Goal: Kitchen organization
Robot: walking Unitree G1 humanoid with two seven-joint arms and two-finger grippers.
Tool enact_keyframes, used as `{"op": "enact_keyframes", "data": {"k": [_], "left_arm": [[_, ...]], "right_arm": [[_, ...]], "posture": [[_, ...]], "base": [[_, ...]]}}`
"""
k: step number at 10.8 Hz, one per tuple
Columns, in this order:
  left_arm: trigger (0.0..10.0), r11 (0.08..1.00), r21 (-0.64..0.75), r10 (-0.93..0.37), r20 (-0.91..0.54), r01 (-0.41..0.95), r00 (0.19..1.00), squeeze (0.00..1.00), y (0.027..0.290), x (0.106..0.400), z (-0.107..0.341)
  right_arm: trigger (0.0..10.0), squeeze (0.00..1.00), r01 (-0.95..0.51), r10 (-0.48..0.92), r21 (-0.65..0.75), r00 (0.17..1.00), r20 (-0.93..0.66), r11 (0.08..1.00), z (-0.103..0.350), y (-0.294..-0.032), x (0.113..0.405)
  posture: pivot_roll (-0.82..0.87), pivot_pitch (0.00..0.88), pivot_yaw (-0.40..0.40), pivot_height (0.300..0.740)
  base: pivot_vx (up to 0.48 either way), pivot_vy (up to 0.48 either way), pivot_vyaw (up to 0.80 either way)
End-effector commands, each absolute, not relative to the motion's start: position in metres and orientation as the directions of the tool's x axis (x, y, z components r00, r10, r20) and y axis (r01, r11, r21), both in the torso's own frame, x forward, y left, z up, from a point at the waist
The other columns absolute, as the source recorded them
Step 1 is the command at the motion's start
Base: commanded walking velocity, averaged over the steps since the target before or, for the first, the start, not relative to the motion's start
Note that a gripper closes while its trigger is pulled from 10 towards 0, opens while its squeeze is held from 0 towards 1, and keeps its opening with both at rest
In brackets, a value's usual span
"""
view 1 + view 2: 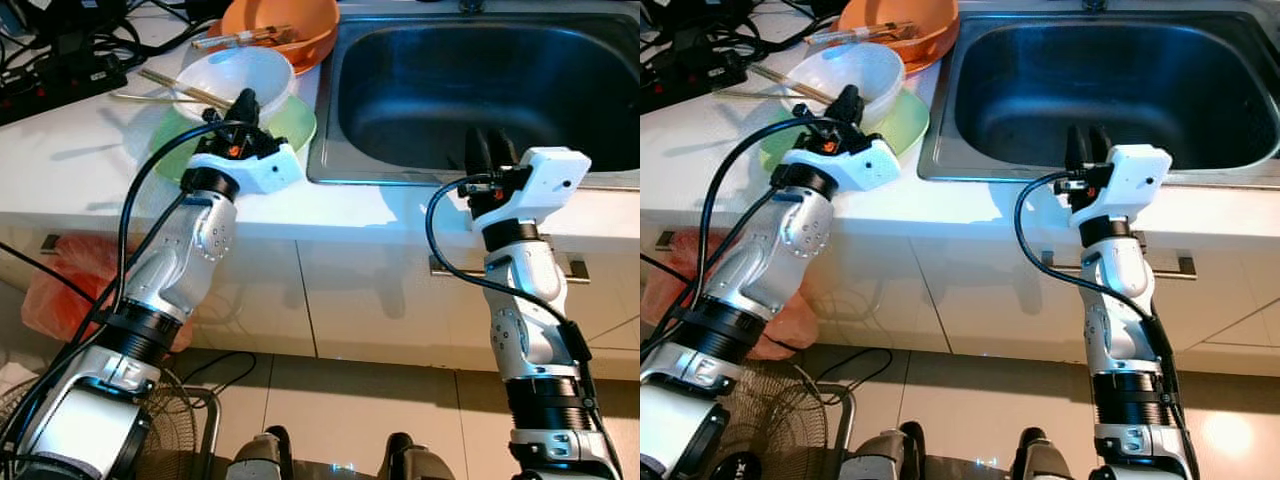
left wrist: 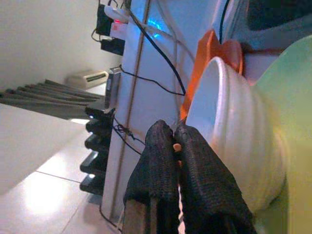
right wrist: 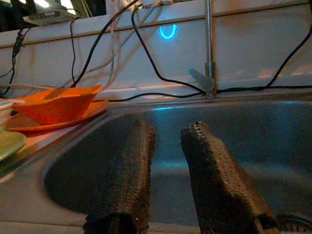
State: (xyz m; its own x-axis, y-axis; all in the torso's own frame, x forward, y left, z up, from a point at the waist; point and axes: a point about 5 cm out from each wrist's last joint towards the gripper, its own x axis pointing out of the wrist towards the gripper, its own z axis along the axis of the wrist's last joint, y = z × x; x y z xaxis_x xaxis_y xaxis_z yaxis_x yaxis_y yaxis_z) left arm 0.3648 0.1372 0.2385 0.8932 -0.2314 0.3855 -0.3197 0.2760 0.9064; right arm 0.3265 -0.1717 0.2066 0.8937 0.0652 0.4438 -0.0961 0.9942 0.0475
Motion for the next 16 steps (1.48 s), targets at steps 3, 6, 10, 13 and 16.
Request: {"op": "enact_keyframes", "data": {"k": [3, 6, 10, 13, 16], "left_arm": [[10.0, 0.249, 0.898, -0.24, 0.419, -0.362, 0.876, 0.0, 0.135, 0.365, 0.249], [10.0, 0.217, 0.831, -0.267, 0.556, -0.512, 0.787, 0.0, 0.13, 0.357, 0.28], [10.0, 0.309, 0.715, -0.3, 0.699, -0.627, 0.649, 0.0, 0.122, 0.34, 0.321], [10.0, 0.639, 0.62, -0.385, 0.77, -0.455, 0.508, 0.0, 0.097, 0.321, 0.345], [10.0, 0.874, 0.486, -0.422, 0.747, 0.012, 0.513, 0.0, 0.077, 0.313, 0.347]], "right_arm": [[10.0, 0.0, -0.108, 0.07, 0.059, 0.891, 0.448, 0.992, 0.205, -0.169, 0.327], [10.0, 0.0, -0.115, 0.074, 0.064, 0.892, 0.447, 0.991, 0.204, -0.168, 0.327], [10.0, 0.0, -0.123, 0.08, 0.069, 0.892, 0.445, 0.99, 0.203, -0.166, 0.328], [10.0, 0.0, -0.122, 0.077, 0.073, 0.892, 0.445, 0.99, 0.202, -0.166, 0.328], [10.0, 0.0, -0.12, 0.073, 0.077, 0.891, 0.448, 0.99, 0.202, -0.167, 0.329]], "posture": [[0.11, 0.207, 0.089, 0.74], [0.11, 0.204, 0.088, 0.74], [0.12, 0.199, 0.087, 0.74], [0.12, 0.191, 0.088, 0.74], [0.11, 0.187, 0.088, 0.74]], "base": [[0.0, 0.0, 0.0], [0.0, 0.0, 0.0], [0.0, 0.0, 0.0], [0.0, 0.0, 0.0], [0.0, 0.0, 0.0]]}}
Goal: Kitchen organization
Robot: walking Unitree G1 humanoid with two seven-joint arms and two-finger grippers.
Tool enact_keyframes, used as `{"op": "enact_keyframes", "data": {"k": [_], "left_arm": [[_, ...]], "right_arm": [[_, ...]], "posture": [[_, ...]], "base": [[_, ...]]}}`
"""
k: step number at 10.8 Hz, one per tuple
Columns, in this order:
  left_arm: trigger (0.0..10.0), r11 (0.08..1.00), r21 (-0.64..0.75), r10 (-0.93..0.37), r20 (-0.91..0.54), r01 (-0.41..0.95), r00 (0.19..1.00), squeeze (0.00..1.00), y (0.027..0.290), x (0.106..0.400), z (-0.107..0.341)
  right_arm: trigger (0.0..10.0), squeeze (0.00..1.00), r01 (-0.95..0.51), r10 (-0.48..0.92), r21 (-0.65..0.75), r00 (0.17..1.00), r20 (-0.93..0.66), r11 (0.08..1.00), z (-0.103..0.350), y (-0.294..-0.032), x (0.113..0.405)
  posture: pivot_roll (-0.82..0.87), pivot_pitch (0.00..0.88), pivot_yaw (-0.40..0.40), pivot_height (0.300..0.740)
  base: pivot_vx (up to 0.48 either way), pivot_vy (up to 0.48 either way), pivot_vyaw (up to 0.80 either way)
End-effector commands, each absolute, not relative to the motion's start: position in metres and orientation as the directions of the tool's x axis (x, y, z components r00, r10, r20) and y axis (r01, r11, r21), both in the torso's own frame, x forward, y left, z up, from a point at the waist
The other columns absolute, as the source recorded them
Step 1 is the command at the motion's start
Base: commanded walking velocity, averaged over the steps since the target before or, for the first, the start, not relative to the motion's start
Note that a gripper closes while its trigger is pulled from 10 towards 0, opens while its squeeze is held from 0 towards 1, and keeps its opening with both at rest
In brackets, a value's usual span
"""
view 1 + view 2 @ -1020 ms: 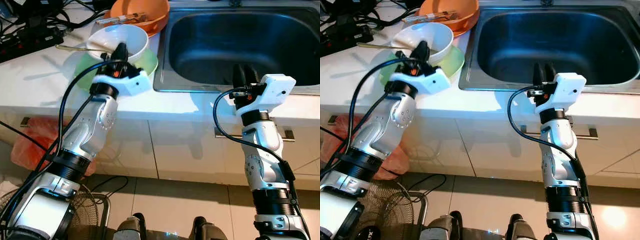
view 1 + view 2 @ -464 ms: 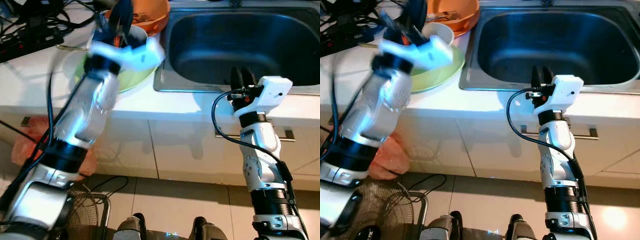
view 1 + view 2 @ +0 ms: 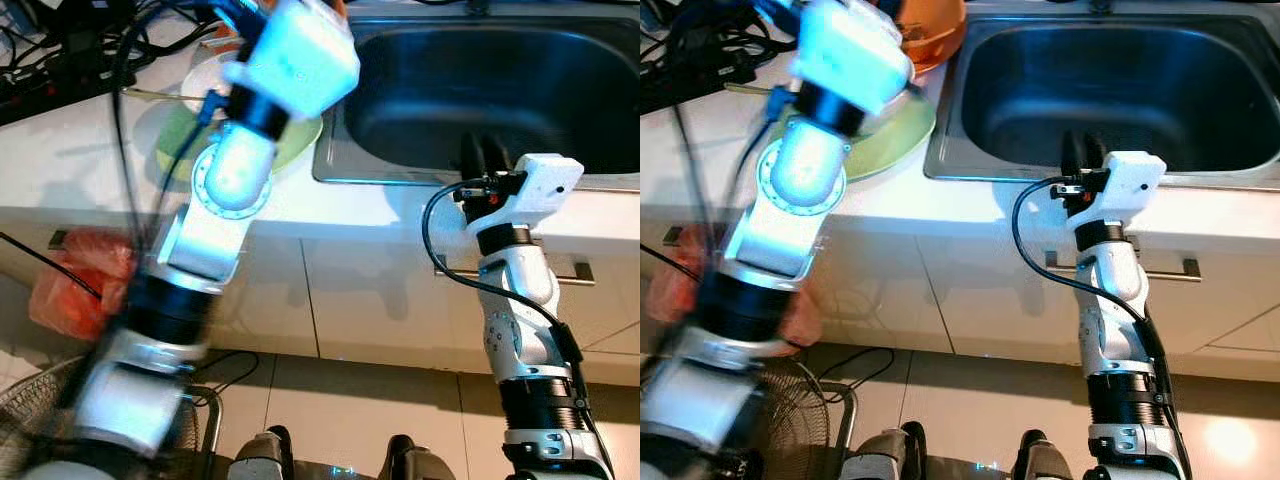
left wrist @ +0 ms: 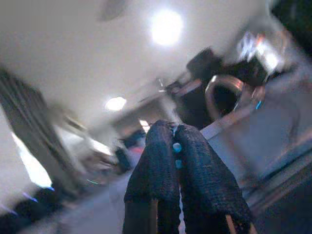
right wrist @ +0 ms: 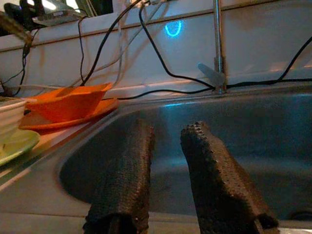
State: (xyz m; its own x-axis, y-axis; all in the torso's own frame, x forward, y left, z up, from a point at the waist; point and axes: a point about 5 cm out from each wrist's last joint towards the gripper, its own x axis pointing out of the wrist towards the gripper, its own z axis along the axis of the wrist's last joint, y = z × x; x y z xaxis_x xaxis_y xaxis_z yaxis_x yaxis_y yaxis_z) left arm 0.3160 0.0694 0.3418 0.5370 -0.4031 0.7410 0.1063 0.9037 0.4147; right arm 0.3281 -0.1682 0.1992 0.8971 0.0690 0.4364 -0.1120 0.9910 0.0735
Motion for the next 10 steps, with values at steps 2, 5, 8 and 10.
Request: {"op": "enact_keyframes", "data": {"k": [2, 5, 8, 10], "left_arm": [[10.0, 0.93, 0.227, -0.352, 0.775, 0.288, 0.526, 0.0, 0.075, 0.31, 0.353], [10.0, 0.765, -0.303, -0.152, 0.773, 0.568, 0.616, 0.0, 0.099, 0.322, 0.355], [10.0, 0.568, -0.572, -0.093, 0.671, 0.593, 0.736, 0.0, 0.116, 0.342, 0.322], [10.0, 0.401, -0.706, -0.08, 0.608, 0.584, 0.79, 0.0, 0.121, 0.348, 0.3]], "right_arm": [[10.0, 0.0, -0.119, 0.072, 0.078, 0.891, 0.448, 0.99, 0.201, -0.167, 0.329], [10.0, 0.0, -0.125, 0.076, 0.08, 0.892, 0.446, 0.989, 0.2, -0.165, 0.329], [10.0, 0.0, -0.134, 0.084, 0.081, 0.89, 0.448, 0.988, 0.201, -0.162, 0.33], [10.0, 0.0, -0.143, 0.089, 0.089, 0.89, 0.447, 0.986, 0.201, -0.16, 0.33]], "posture": [[0.11, 0.186, 0.086, 0.74], [0.11, 0.182, 0.083, 0.74], [0.11, 0.18, 0.081, 0.74], [0.11, 0.181, 0.079, 0.74]], "base": [[0.0, 0.0, 0.0], [0.0, 0.0, 0.0], [0.0, 0.0, 0.0], [0.0, 0.0, 0.0]]}}
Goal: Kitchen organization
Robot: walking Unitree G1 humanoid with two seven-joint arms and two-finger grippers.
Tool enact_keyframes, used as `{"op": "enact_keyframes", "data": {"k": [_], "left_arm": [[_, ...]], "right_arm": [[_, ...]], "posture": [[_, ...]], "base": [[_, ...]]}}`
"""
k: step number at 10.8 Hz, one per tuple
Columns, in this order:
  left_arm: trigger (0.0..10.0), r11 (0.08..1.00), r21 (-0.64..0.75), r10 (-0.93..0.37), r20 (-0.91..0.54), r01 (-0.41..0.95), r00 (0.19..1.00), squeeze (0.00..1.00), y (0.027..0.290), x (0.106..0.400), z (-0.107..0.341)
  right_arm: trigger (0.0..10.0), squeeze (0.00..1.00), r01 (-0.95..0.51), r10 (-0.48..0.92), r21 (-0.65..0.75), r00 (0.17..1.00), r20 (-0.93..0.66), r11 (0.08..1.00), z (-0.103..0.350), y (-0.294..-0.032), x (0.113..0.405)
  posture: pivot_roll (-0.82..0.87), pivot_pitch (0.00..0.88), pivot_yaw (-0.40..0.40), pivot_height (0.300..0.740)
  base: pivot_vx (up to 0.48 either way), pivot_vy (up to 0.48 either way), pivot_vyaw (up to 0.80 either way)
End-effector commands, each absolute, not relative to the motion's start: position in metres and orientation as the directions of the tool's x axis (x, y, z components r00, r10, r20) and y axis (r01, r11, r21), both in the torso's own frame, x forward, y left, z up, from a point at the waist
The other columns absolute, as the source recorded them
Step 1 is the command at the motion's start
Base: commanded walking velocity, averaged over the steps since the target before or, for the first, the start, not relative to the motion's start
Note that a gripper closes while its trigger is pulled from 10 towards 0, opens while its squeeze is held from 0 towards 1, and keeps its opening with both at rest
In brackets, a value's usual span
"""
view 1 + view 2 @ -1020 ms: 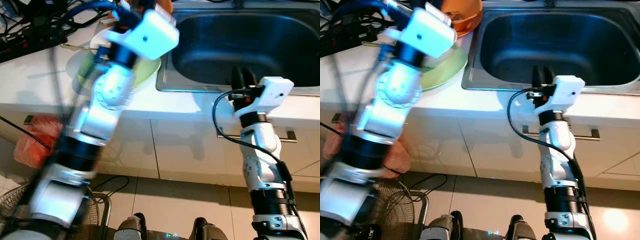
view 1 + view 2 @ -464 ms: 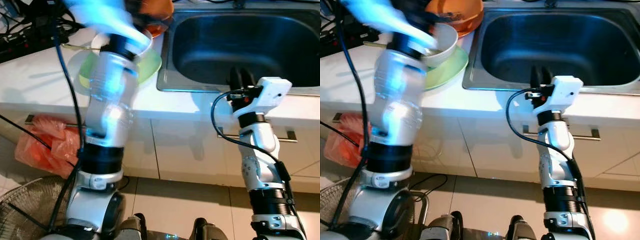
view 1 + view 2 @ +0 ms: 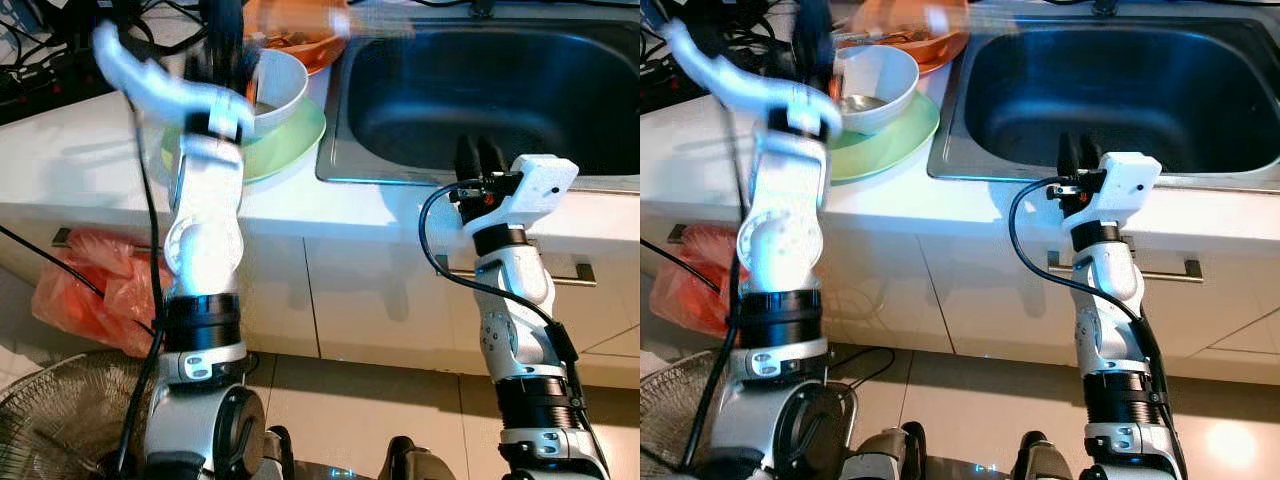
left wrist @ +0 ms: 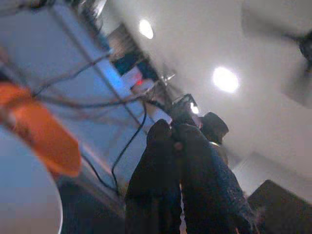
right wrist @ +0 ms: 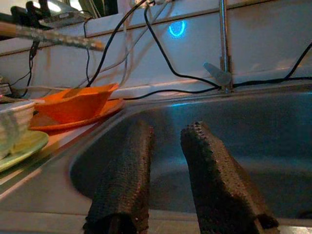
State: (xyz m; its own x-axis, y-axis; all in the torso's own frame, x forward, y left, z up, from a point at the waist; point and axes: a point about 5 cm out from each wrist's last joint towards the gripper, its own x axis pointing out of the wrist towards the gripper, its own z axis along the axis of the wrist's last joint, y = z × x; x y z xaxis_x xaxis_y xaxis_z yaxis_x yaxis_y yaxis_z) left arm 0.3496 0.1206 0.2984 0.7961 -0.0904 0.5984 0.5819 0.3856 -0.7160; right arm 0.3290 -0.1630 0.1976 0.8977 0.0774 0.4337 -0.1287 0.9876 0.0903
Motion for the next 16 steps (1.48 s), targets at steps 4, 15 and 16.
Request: {"op": "enact_keyframes", "data": {"k": [4, 15, 16], "left_arm": [[10.0, 0.116, -0.809, -0.173, 0.555, 0.577, 0.813, 0.0, 0.109, 0.354, 0.265], [10.0, 0.077, -0.847, -0.277, 0.489, 0.527, 0.827, 0.0, 0.08, 0.347, 0.231], [10.0, 0.08, -0.846, -0.275, 0.489, 0.527, 0.828, 0.0, 0.08, 0.348, 0.231]], "right_arm": [[10.0, 0.0, -0.162, 0.071, 0.171, 0.892, 0.446, 0.972, 0.201, -0.156, 0.331], [10.0, 0.0, -0.27, -0.005, 0.609, 0.912, 0.41, 0.746, 0.209, -0.154, 0.333], [10.0, 0.0, -0.271, -0.022, 0.666, 0.918, 0.396, 0.695, 0.21, -0.156, 0.333]], "posture": [[0.1, 0.184, 0.08, 0.74], [0.09, 0.185, 0.077, 0.74], [0.1, 0.183, 0.076, 0.74]], "base": [[0.0, 0.0, 0.0], [0.0, 0.0, 0.0], [0.0, 0.0, 0.0]]}}
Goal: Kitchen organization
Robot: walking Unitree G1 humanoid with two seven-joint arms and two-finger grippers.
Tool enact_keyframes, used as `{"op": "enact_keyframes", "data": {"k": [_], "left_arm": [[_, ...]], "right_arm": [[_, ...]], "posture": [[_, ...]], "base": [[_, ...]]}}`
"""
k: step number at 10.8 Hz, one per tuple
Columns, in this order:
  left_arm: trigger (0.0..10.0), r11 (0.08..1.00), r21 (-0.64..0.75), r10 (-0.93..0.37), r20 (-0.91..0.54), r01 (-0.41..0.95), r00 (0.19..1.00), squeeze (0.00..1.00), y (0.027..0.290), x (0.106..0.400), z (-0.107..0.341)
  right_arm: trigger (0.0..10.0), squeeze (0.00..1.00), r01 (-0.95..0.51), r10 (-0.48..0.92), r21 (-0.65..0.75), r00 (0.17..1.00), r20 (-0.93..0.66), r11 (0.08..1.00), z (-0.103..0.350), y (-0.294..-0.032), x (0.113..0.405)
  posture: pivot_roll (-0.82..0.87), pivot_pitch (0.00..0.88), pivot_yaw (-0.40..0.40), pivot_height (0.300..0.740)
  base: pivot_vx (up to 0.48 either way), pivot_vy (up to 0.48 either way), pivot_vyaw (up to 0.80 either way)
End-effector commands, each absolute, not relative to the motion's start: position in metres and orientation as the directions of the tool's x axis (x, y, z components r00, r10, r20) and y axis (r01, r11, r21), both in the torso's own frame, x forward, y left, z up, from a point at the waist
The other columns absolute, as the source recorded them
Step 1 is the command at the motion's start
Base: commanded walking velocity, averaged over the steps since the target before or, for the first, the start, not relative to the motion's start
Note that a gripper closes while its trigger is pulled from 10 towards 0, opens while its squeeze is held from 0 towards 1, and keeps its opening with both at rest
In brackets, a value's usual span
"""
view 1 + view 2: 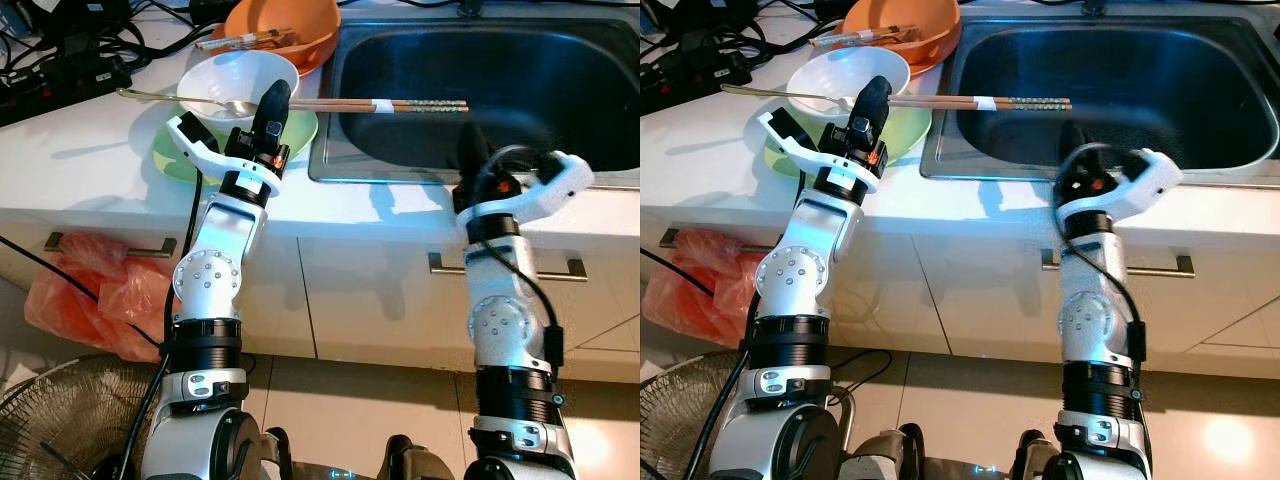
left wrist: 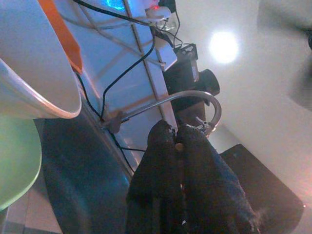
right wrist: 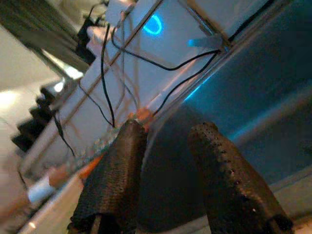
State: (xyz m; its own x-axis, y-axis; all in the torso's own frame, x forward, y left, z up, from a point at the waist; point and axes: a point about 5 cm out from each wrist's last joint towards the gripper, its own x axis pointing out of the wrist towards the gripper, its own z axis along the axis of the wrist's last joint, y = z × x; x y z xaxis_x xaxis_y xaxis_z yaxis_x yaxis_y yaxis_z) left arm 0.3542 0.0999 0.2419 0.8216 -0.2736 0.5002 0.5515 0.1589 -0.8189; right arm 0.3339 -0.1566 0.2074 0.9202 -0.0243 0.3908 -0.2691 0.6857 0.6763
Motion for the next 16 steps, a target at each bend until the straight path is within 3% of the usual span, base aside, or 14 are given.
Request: {"op": "enact_keyframes", "data": {"k": [1, 4, 9, 16], "left_arm": [[10.0, 0.083, -0.846, -0.278, 0.488, 0.527, 0.827, 0.0, 0.079, 0.348, 0.232], [10.0, 0.095, -0.846, -0.3, 0.478, 0.525, 0.825, 0.0, 0.075, 0.347, 0.23], [10.0, 0.085, -0.84, -0.392, 0.466, 0.536, 0.793, 0.0, 0.052, 0.338, 0.227], [10.0, 0.082, -0.836, -0.469, 0.448, 0.542, 0.761, 0.0, 0.04, 0.33, 0.223]], "right_arm": [[10.0, 0.0, -0.283, -0.03, 0.715, 0.92, 0.391, 0.639, 0.211, -0.156, 0.334], [10.0, 0.0, -0.318, -0.008, 0.785, 0.925, 0.381, 0.532, 0.212, -0.153, 0.335], [10.0, 0.0, -0.357, 0.02, 0.809, 0.919, 0.394, 0.468, 0.216, -0.152, 0.334], [10.0, 0.0, -0.344, -0.049, 0.856, 0.919, 0.392, 0.385, 0.22, -0.158, 0.34]], "posture": [[0.1, 0.182, 0.077, 0.74], [0.1, 0.18, 0.079, 0.74], [0.1, 0.178, 0.082, 0.74], [0.1, 0.183, 0.08, 0.74]], "base": [[0.0, 0.0, 0.0], [0.0, 0.0, 0.0], [0.0, 0.0, 0.0], [0.0, 0.0, 0.0]]}}
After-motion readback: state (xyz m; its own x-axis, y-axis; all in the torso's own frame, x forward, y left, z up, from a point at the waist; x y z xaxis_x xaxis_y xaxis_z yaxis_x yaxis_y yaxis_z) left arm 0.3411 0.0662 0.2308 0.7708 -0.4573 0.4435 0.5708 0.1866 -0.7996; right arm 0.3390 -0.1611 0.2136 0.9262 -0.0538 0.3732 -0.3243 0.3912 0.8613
